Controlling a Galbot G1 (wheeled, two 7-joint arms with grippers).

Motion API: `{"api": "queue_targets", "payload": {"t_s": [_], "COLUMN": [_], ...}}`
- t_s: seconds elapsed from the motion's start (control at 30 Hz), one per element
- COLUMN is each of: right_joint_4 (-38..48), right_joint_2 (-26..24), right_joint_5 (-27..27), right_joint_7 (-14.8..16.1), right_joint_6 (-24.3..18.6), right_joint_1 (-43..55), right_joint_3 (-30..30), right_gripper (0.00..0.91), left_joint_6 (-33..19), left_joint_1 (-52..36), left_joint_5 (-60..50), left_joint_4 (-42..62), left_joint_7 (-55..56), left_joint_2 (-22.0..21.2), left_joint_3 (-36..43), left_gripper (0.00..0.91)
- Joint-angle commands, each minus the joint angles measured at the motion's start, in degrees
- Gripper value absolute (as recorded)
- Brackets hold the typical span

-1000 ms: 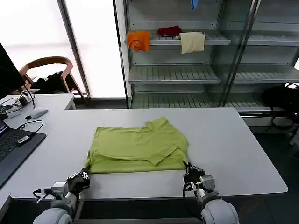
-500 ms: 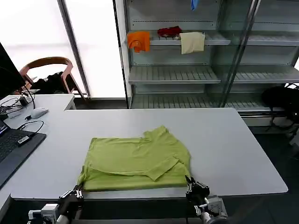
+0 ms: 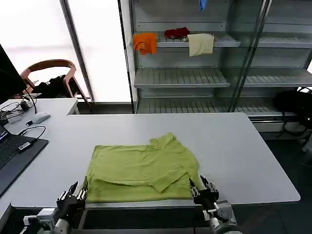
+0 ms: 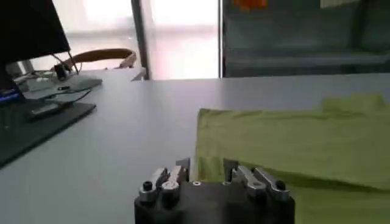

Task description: Fold and organize the clothes.

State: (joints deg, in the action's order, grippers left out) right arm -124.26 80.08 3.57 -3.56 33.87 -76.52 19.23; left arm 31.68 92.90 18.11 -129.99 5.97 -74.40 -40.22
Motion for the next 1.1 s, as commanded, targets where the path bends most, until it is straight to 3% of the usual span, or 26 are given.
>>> {"api": "queue_targets", "payload": {"t_s": [0.03, 0.23, 0.47, 0.87, 0.9, 1.0, 1.07, 1.1], "right_joint_4": [13.7, 28.5, 40.8, 44.6, 44.8, 45.5, 45.8, 45.8], "right_joint_2": [1.4, 1.5, 4.7, 6.5, 6.7, 7.2, 7.8, 8.0], "right_joint_5": [2.2, 7.0, 4.6, 2.4, 2.3, 1.7, 0.7, 0.3], "right_joint_7": [0.2, -0.8, 0.5, 1.8, 1.8, 1.9, 2.1, 2.4], "right_joint_6": [0.0, 0.2, 0.0, -0.1, -0.1, -0.2, -0.2, -0.2], "right_joint_1": [21.2, 33.2, 37.9, 37.9, 38.0, 38.3, 38.3, 38.3], "right_joint_3": [-2.3, -5.6, -6.2, -5.6, -5.6, -5.5, -5.5, -5.5], "right_gripper": [0.907, 0.907, 0.907, 0.907, 0.907, 0.907, 0.907, 0.856], "left_joint_6": [1.6, 1.6, 1.7, 1.6, 1.7, 1.7, 1.6, 1.6], "left_joint_1": [-25.0, -34.4, -41.3, -39.8, -39.8, -40.0, -40.0, -40.0], "left_joint_5": [1.1, 5.4, 4.8, -0.8, -0.9, -0.7, -0.6, -0.5], "left_joint_4": [13.9, 26.7, 36.8, 39.0, 39.2, 40.1, 40.6, 40.8], "left_joint_7": [-4.9, -5.1, -6.8, -10.3, -10.4, -10.5, -10.8, -11.0], "left_joint_2": [4.9, 8.7, 10.2, 8.8, 8.7, 8.6, 8.5, 8.5], "left_joint_3": [3.1, 7.4, 10.5, 12.4, 12.3, 12.2, 12.0, 11.9], "left_gripper": [0.907, 0.907, 0.907, 0.907, 0.836, 0.816, 0.756, 0.725]}}
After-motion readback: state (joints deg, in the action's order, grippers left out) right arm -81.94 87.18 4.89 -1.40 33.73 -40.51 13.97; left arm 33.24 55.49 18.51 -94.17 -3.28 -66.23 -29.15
